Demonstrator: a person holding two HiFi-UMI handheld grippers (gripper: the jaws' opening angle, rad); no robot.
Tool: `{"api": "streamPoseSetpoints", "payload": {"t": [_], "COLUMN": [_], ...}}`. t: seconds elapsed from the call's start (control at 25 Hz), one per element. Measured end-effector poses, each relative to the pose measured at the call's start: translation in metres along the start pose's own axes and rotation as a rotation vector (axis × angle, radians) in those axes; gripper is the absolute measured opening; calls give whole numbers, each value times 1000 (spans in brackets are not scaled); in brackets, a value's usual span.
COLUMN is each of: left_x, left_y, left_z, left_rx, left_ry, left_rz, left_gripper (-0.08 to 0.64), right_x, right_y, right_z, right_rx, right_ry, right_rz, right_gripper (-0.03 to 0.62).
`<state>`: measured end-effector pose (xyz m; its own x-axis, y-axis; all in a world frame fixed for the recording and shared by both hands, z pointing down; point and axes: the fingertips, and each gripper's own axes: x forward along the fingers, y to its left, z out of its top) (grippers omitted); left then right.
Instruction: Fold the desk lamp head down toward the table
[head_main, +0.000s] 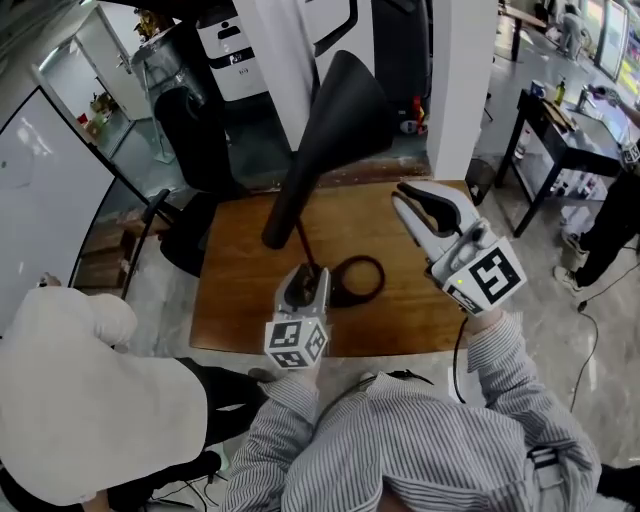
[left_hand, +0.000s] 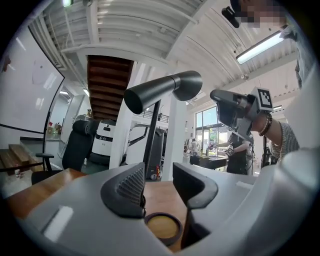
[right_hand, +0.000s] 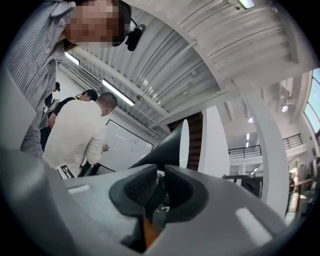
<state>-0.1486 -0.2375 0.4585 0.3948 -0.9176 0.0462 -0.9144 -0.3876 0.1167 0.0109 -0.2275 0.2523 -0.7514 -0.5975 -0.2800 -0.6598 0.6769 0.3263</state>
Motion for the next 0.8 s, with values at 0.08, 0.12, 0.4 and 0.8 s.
{"api": "streamPoseSetpoints", "payload": {"t": [0.08,0.12,0.4,0.8], "left_x": [6,9,22,35], "left_y": [5,7,18,19], "left_z": [-1,-1,-17,-19], "left_rx": [-3,-7,-38,-58], "left_ry": [4,6,71,89], "left_rz": [5,6,8,-11], "left_gripper": [170,173,183,151], "right_x": [7,10,28,41], "right_y": [-15,-21,-35,-33], "right_z": [2,3,17,37], "right_rx": [-18,-26,-52,-123], "right_ry": [12,17,-10,-87], "right_rz": [-14,-17,38,133], "right_gripper": [50,61,95,94]}}
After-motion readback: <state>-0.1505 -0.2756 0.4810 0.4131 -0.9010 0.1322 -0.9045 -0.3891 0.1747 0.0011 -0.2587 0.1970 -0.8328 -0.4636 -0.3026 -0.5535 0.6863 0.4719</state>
